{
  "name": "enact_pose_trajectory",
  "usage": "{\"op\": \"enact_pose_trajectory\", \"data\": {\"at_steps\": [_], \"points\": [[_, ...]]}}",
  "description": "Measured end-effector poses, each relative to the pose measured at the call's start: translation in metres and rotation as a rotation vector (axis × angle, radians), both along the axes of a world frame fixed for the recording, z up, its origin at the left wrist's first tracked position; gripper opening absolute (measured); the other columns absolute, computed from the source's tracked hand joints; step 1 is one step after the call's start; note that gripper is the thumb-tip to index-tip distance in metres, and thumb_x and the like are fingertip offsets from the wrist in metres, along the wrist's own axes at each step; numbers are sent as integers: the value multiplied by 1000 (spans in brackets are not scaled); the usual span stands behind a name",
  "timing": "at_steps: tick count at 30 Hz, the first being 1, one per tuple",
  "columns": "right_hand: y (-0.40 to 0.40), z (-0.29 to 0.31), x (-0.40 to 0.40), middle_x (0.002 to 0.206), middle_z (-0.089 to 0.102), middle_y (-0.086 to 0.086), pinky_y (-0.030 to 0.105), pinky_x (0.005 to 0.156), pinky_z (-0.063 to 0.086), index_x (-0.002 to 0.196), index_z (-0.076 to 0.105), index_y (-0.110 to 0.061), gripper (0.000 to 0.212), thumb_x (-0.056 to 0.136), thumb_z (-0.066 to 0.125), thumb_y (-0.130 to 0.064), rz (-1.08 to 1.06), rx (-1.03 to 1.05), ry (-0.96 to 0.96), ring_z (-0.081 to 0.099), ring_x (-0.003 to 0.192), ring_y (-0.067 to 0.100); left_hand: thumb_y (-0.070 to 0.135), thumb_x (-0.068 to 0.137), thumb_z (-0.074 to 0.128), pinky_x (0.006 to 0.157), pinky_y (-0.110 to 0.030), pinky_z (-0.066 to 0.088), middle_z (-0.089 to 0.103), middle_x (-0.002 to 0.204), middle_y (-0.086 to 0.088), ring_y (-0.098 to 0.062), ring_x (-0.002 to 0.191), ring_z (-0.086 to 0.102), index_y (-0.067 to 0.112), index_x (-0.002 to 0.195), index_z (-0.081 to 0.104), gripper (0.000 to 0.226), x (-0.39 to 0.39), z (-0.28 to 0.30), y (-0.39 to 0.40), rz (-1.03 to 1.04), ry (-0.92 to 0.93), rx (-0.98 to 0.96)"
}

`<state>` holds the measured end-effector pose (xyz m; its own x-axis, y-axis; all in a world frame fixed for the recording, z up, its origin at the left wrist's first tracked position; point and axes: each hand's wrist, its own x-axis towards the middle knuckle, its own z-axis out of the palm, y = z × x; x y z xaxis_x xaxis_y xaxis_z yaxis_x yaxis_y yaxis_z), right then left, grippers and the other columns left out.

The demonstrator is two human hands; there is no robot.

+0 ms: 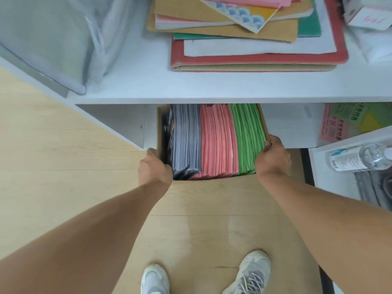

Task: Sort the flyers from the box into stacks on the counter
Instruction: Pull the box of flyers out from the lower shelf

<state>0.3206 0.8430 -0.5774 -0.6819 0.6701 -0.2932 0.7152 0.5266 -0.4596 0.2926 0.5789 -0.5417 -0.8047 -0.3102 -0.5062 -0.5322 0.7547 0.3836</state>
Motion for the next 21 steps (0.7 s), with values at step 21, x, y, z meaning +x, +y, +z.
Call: {"op": "enact_pose_trajectory", "data": {"at_steps": [21], "points": [[3, 27, 73, 85, 68, 12, 41, 69, 53, 117, 64, -11, 27, 107, 40, -18, 78, 50, -95, 62, 78, 33, -5, 87, 47, 70, -41, 38, 51, 79, -13, -34, 76, 46, 22, 155, 24, 77, 39, 25, -14, -262, 59, -82]]}}
